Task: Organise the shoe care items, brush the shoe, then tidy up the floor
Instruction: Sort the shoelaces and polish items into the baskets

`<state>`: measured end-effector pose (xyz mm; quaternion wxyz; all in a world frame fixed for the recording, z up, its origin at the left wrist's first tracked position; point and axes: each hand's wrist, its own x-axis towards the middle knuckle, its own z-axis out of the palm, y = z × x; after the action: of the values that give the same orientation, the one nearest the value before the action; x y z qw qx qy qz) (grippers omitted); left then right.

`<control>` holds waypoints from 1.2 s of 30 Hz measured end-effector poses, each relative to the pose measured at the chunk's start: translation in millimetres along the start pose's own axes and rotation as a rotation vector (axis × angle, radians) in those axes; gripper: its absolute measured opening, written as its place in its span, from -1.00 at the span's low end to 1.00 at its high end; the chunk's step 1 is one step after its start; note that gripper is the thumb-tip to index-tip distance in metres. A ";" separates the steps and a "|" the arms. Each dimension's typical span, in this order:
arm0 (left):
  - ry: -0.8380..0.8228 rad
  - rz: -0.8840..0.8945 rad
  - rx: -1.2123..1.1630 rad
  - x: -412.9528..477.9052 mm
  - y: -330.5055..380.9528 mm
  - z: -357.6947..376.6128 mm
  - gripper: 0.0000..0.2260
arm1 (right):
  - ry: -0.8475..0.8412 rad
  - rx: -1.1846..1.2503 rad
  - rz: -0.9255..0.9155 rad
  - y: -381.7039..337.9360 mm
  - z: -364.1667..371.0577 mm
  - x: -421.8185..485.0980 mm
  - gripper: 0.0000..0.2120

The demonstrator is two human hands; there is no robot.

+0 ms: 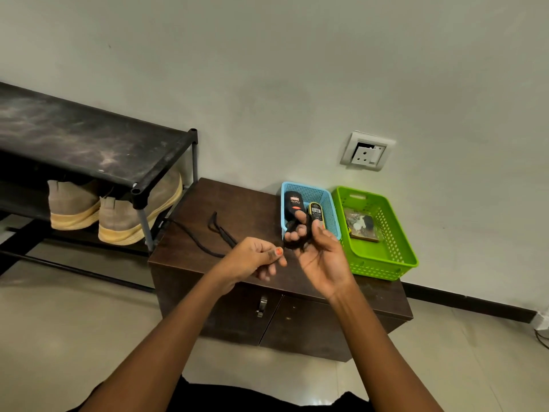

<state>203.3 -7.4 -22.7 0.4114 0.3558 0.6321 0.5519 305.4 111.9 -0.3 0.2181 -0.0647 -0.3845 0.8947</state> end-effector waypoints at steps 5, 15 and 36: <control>-0.012 -0.127 -0.197 -4.7 5.5 -0.3 -0.87 | -0.085 -0.794 -0.146 17.1 -1.7 -4.6 -0.56; 0.049 -0.343 -0.782 -11.4 13.8 -11.2 -0.82 | -0.354 -1.714 -0.293 22.2 1.8 -2.5 -0.52; 0.470 -0.250 0.574 7.1 -11.9 -3.4 -0.85 | 0.697 -1.348 0.077 -87.9 -133.4 55.0 -0.74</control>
<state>197.4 -4.0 -35.2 0.2032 0.2405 0.8763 0.3646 323.9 277.7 -27.3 0.2088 -0.4762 -0.7544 0.4007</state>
